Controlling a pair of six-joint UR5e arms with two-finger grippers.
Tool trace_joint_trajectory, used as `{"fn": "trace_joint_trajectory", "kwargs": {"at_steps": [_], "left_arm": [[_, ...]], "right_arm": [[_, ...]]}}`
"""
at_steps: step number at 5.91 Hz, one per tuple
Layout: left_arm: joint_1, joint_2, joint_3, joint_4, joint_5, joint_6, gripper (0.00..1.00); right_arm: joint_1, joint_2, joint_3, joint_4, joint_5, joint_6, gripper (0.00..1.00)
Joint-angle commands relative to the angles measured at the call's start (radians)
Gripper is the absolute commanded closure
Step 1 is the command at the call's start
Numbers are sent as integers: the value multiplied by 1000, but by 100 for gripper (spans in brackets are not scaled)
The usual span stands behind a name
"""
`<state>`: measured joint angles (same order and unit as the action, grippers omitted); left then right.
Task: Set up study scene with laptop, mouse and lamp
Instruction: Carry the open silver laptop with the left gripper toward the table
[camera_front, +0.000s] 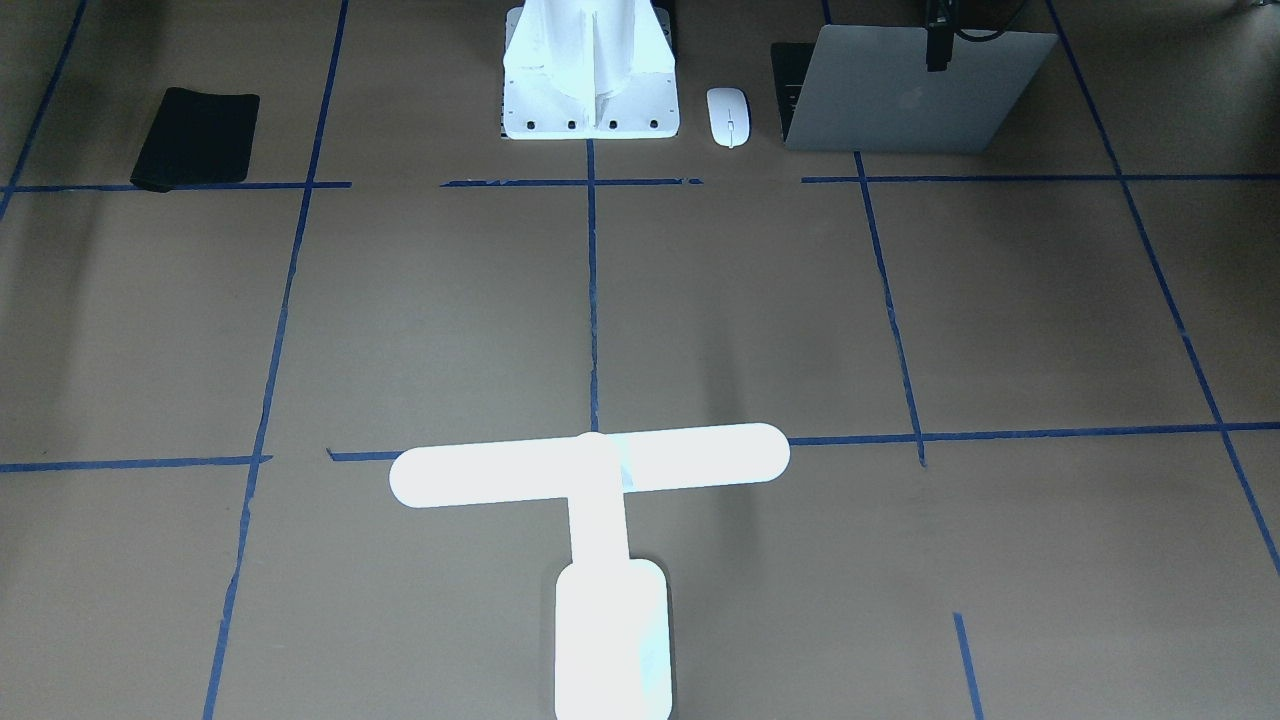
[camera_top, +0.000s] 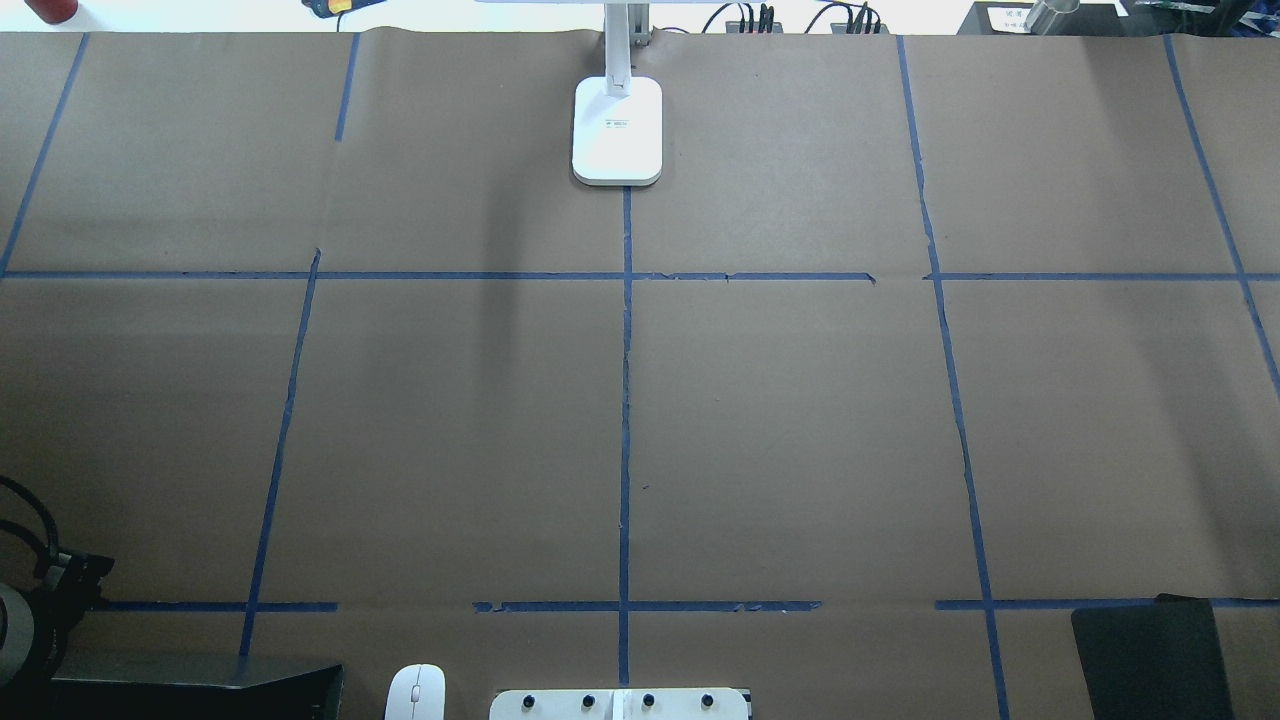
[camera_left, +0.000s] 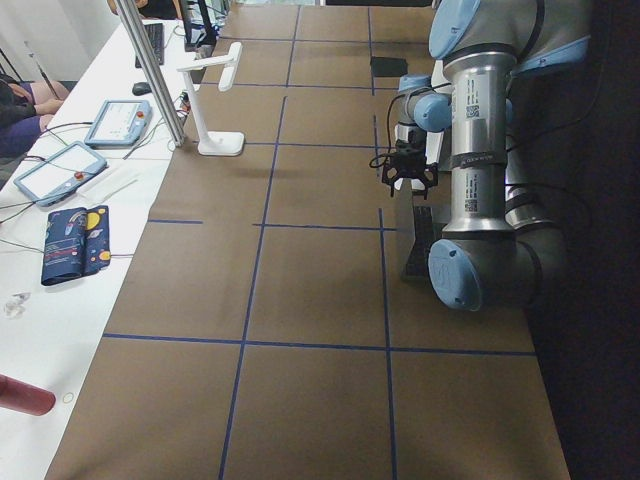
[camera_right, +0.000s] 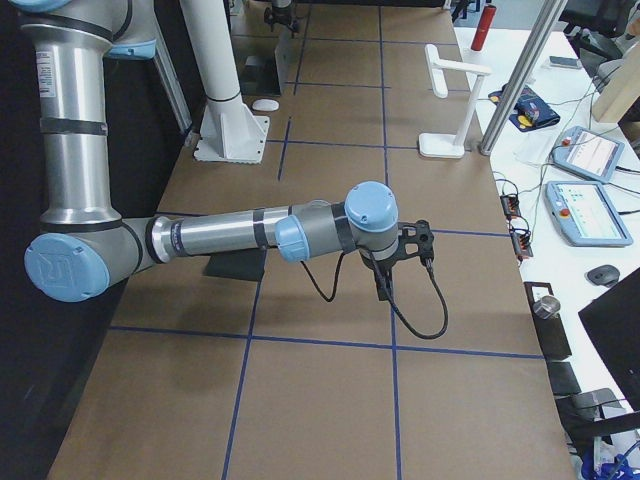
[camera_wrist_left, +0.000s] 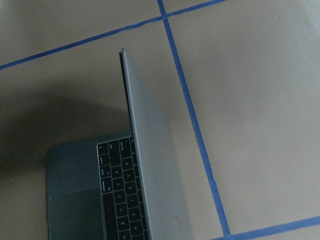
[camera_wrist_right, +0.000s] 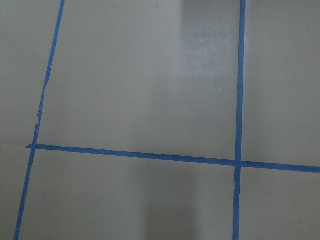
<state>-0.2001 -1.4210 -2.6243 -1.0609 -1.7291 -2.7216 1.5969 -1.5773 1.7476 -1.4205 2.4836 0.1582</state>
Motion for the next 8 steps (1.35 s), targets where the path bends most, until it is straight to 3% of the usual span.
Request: {"fn": "trace_joint_trajectory", "kwargs": {"at_steps": [1,2,3,4,5,6,8], "left_arm": [[24,-3,26,4,2,-20,0],[24,-3,27,4,3,-20,1],[24,-3,29,4,29,-59,22],[24,-3,29,6,40,-84,71],[13,-6,29,6,43,-86,94],[-4,-9,24,6,42,-86,100],[-98,-6,18,7,42,-76,100]], "right_arm": [[0,0,0,0,1,1,0],[0,0,0,0,1,1,0],[0,0,0,0,1,1,0],[0,0,-2,0,0,1,0],[-2,2,0,2,0,1,0],[-2,11,0,0,0,1,0],[-2,22,0,0,1,38,0]]}}
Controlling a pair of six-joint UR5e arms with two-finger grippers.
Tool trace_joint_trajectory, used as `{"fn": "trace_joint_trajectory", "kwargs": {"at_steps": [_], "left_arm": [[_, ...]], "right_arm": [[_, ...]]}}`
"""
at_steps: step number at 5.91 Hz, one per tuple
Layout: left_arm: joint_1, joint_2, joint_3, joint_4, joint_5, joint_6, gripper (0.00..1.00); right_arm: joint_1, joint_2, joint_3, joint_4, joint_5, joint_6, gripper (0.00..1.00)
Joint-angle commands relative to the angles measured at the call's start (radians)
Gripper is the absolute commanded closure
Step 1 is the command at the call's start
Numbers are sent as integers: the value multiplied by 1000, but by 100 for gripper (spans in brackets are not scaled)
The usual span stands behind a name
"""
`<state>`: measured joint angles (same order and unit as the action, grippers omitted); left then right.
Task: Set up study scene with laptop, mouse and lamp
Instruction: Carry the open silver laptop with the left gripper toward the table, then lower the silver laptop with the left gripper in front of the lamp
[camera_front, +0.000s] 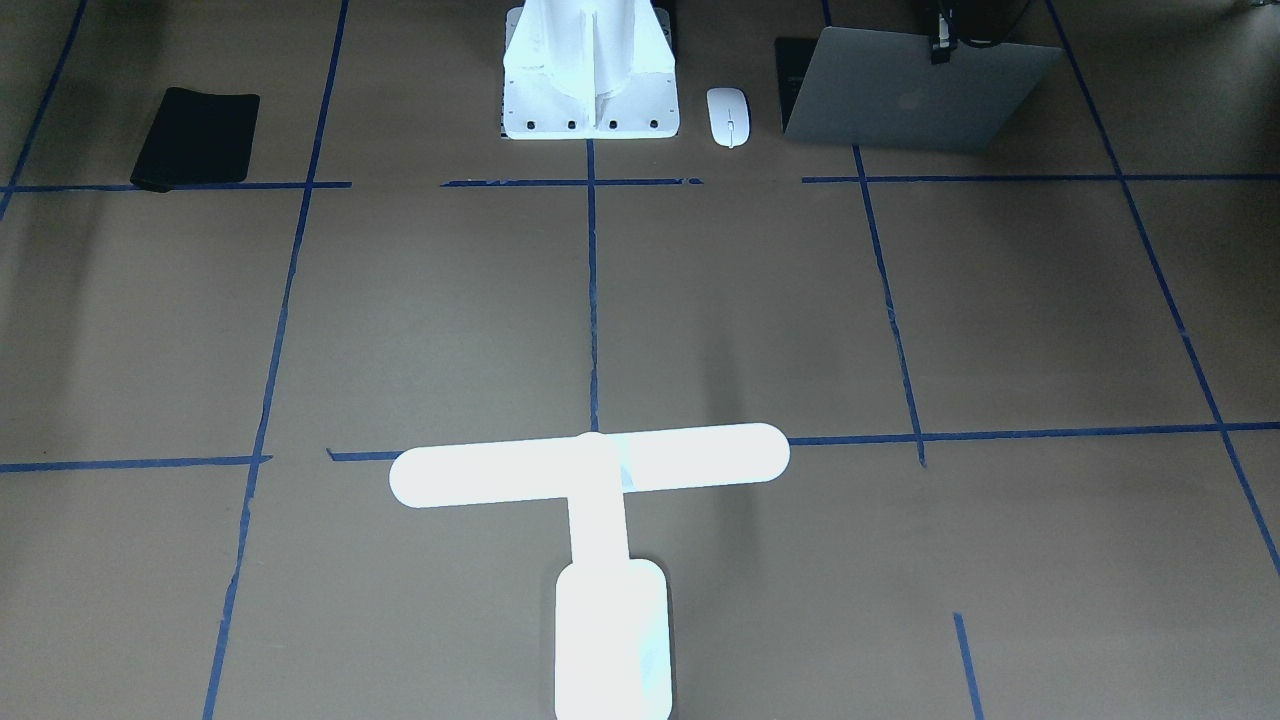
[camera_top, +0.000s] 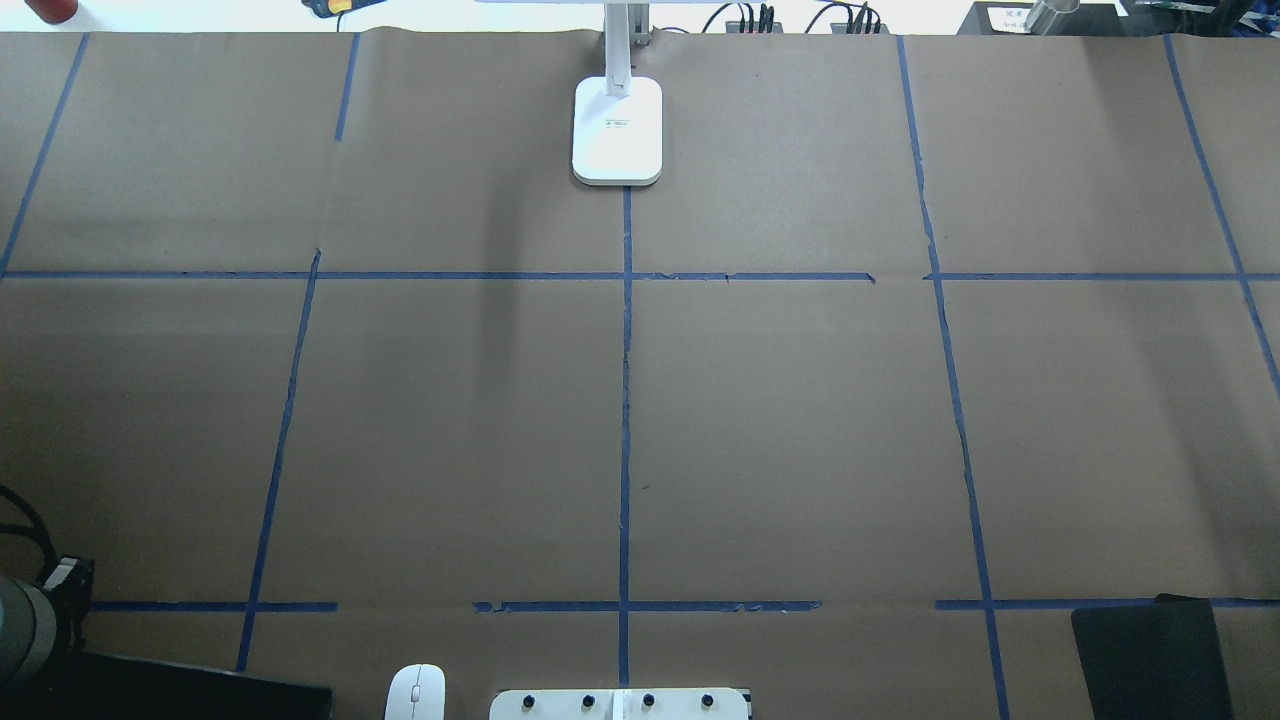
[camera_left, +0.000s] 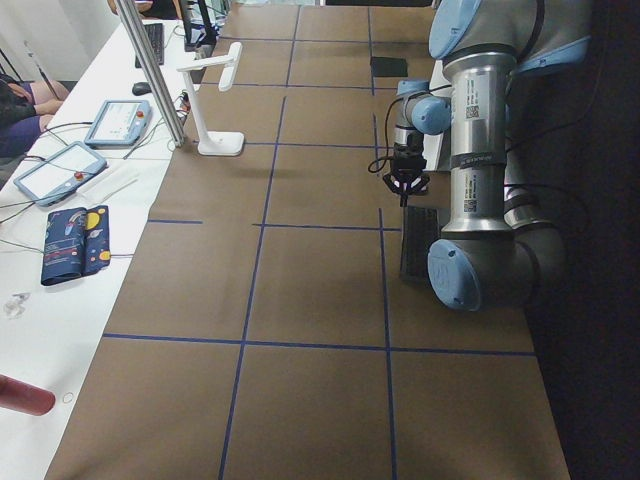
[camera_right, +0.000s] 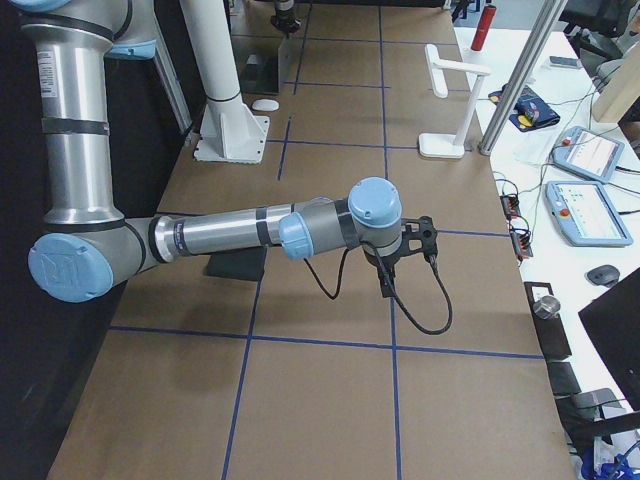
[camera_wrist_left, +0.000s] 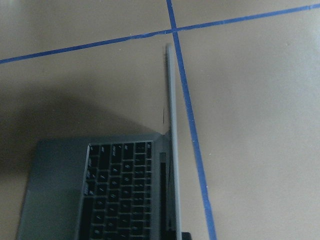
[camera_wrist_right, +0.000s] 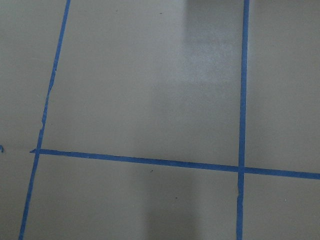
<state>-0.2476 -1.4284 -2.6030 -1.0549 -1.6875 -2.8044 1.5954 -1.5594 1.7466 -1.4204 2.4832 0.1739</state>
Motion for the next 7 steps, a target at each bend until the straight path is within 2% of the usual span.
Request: {"fn": "trace_joint_trajectory", "kwargs": {"at_steps": [1,3,4,6,7], "left_arm": [[-137,-1,-6,31,0,52,100],[-316,-26,6,49,0,240,100],[-390,-97,38,50,0,311,100],[-484,-292,186,79,0,379,100],[-533,-426,289,94,0,400,100]], "right_arm": [[-2,4,1,0,3,22,0],[-3,4,1,0,6,22,0],[-3,4,1,-2,6,22,0],[-3,2,-2,-3,5,22,0],[-3,2,-7,-3,0,22,0]]}}
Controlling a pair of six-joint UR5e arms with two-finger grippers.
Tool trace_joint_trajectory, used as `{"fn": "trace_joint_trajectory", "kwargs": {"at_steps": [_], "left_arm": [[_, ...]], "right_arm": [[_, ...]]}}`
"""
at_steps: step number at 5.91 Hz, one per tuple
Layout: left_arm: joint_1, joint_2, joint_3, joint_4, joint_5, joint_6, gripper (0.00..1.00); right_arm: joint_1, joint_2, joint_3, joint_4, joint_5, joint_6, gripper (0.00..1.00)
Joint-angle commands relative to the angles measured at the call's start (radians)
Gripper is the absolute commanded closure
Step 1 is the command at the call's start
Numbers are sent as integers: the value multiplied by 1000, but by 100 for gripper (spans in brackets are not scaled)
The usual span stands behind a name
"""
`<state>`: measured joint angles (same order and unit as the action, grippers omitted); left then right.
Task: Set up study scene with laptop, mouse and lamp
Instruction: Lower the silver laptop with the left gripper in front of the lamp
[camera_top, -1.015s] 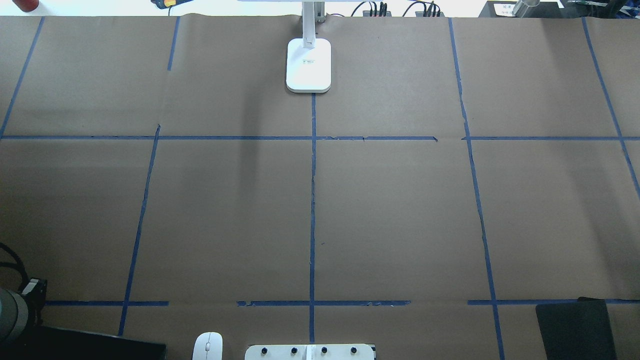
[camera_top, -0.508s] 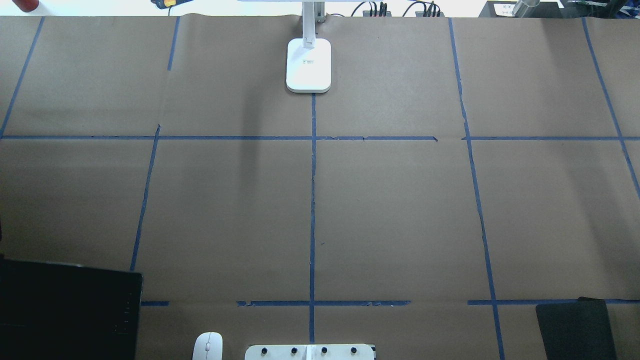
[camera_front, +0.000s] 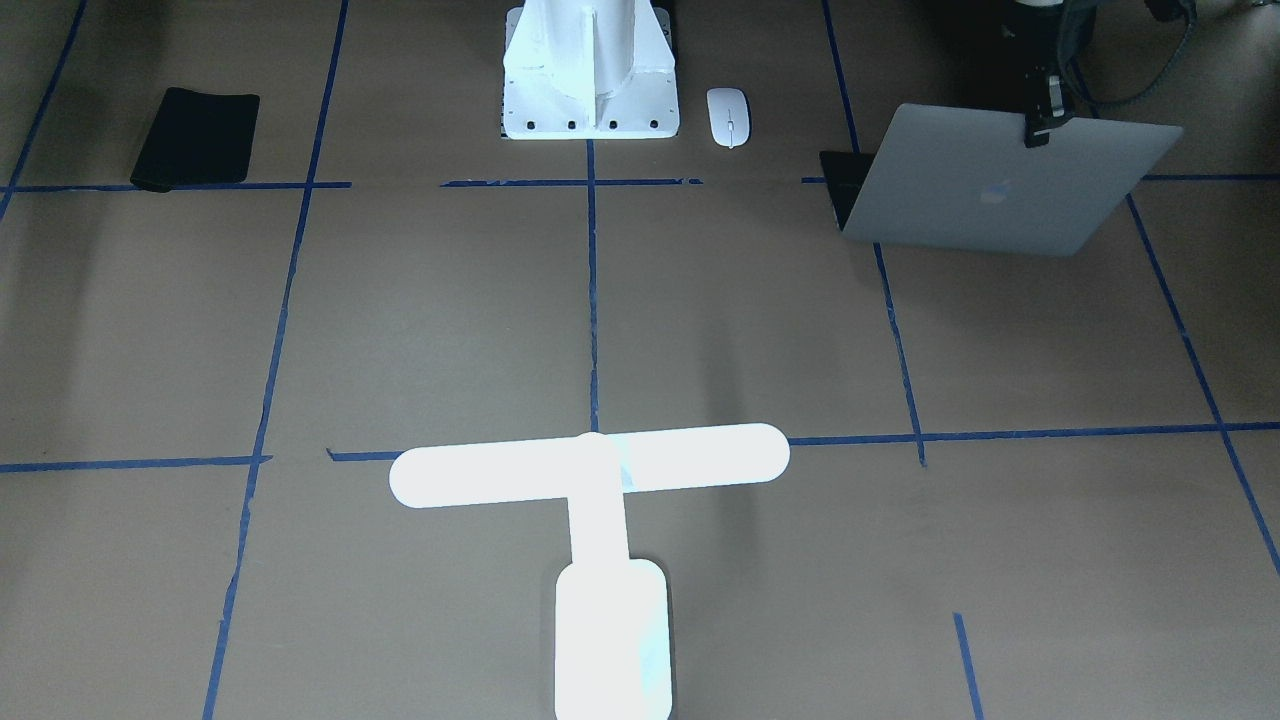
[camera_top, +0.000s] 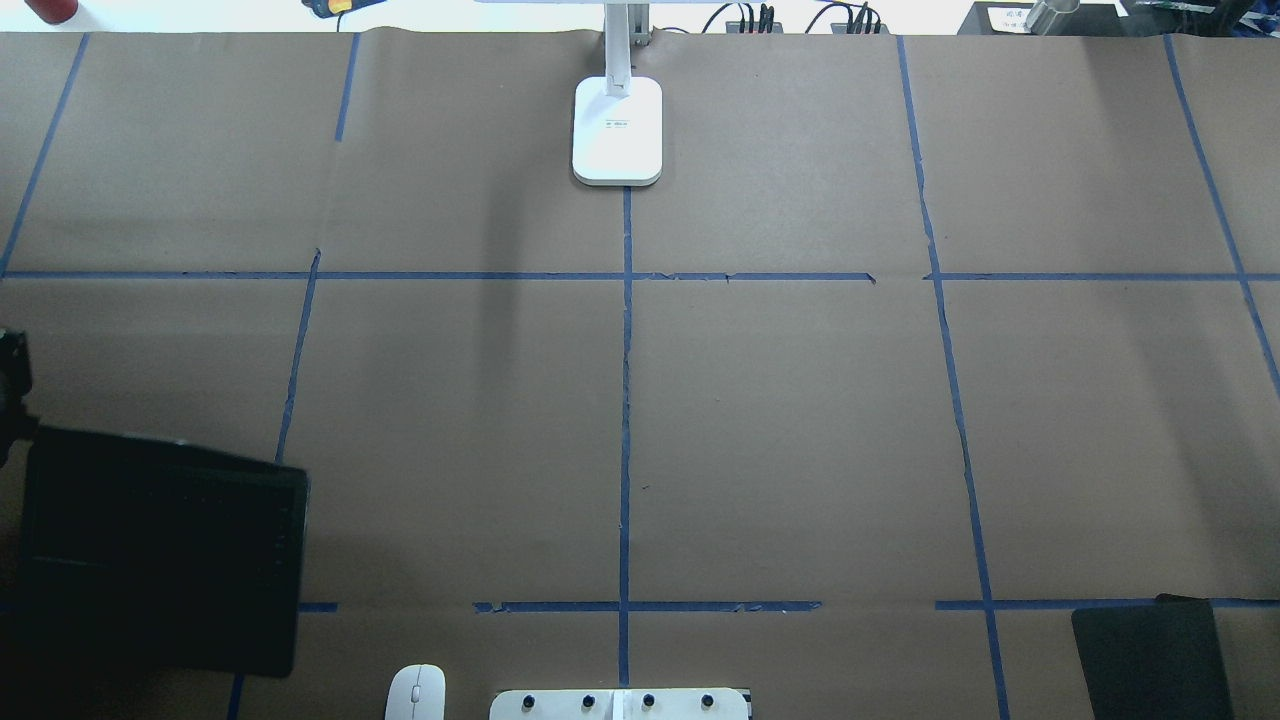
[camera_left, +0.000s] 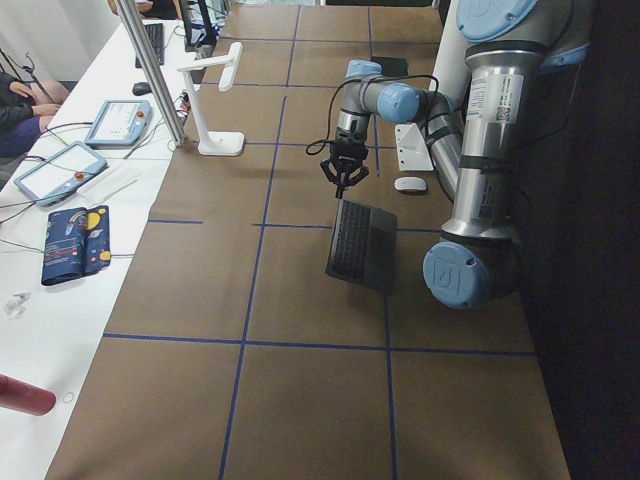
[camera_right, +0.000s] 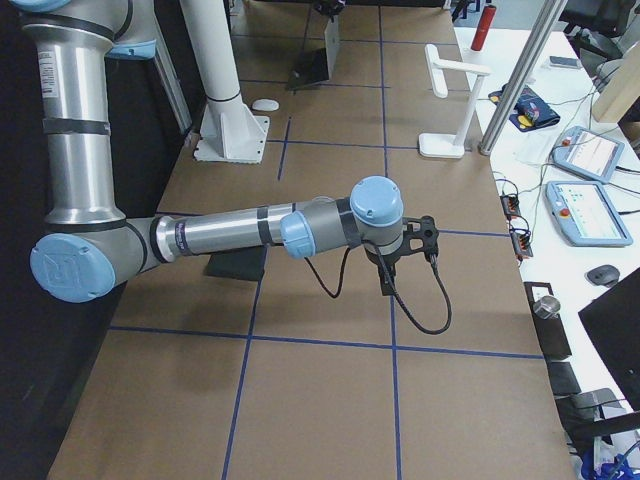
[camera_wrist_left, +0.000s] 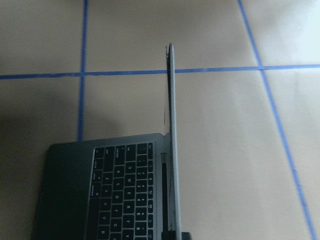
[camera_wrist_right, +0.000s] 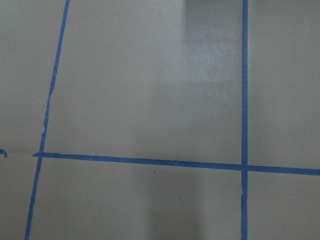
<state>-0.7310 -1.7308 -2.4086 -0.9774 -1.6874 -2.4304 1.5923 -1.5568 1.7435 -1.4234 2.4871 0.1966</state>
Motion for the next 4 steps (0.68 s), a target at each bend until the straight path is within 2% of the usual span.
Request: {"fn": "trace_joint_trajectory", "kwargs": {"at_steps": [1,4], "left_arm": [[-51,-242,197,32,0,27,100],[-42,-578,486,40,-11,13,100]], "right_arm": [[0,0,-6,-2,-2,0,0],[0,-2,-12,-3,-5,0,0]]}}
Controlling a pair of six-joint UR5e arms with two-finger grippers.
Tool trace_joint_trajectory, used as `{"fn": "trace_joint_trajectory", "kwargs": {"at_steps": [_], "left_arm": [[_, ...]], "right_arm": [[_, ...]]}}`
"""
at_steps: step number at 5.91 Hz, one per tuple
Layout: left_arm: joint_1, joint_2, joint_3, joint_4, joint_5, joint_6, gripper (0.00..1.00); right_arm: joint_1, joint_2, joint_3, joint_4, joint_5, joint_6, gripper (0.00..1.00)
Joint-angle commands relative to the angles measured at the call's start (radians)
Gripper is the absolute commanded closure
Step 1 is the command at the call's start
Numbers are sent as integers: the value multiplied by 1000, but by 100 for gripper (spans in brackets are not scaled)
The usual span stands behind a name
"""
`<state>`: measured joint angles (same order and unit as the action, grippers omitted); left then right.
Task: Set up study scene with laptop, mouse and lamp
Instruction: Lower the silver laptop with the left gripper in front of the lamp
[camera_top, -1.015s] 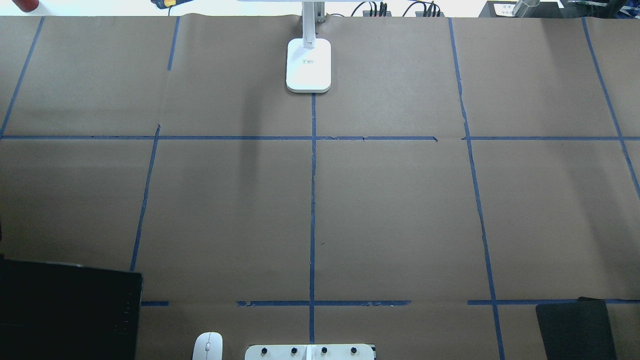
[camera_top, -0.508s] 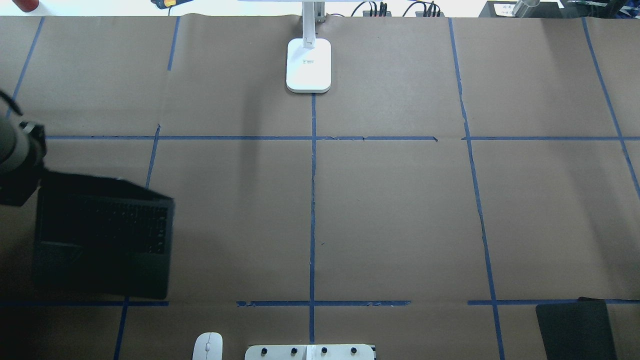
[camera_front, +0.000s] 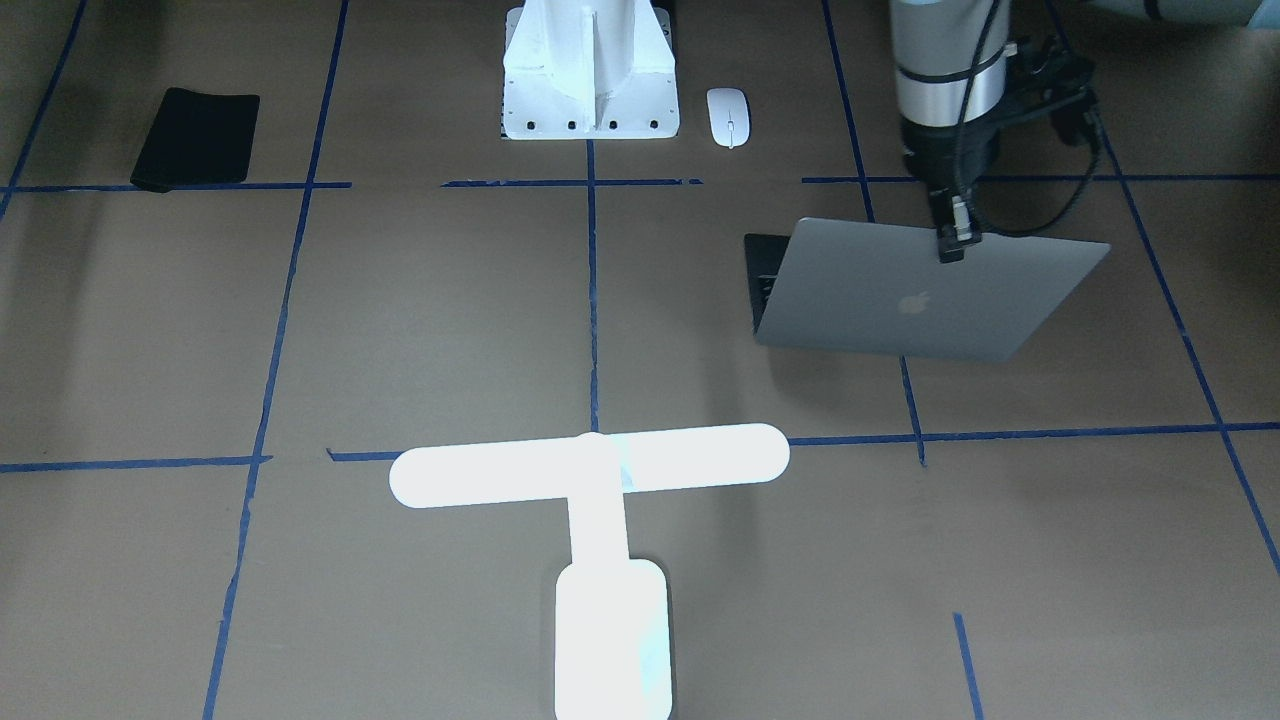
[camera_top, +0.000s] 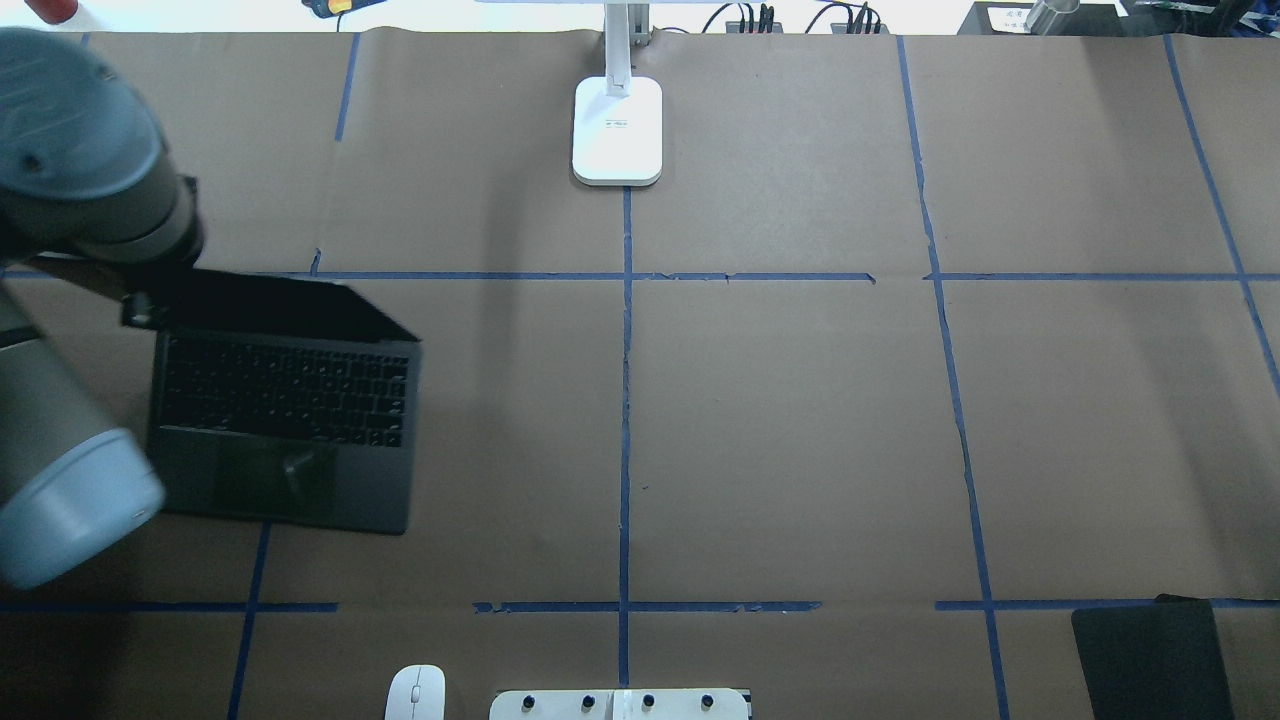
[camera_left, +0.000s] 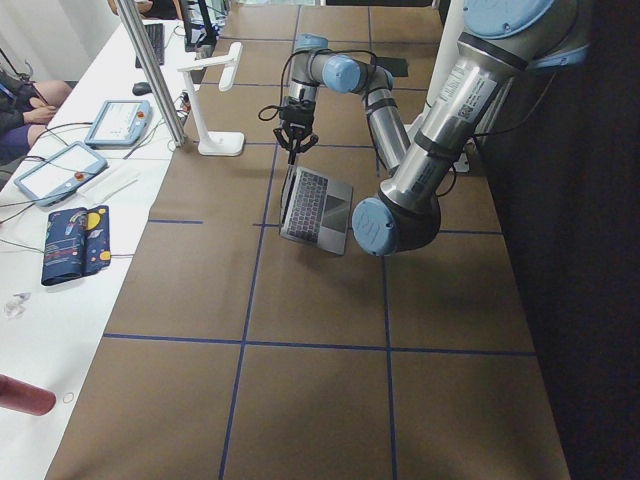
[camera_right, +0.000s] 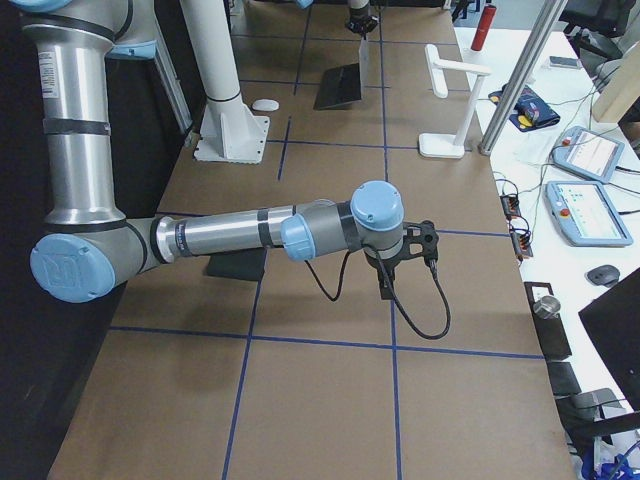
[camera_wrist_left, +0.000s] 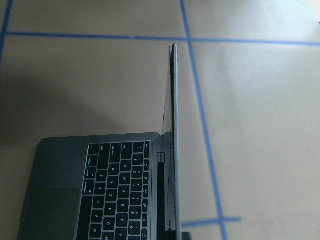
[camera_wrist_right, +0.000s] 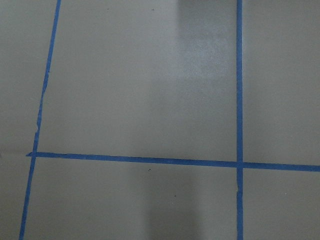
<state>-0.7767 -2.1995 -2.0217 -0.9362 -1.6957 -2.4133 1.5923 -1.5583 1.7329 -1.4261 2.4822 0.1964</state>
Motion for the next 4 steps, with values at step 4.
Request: {"fn": "trace_joint_trajectory", "kwargs": {"at_steps": [4], "left_arm": [[71,-486,555,-108,-33,-154,100]], "right_arm": [[0,3,-18,-4,-2,-2,0]]}}
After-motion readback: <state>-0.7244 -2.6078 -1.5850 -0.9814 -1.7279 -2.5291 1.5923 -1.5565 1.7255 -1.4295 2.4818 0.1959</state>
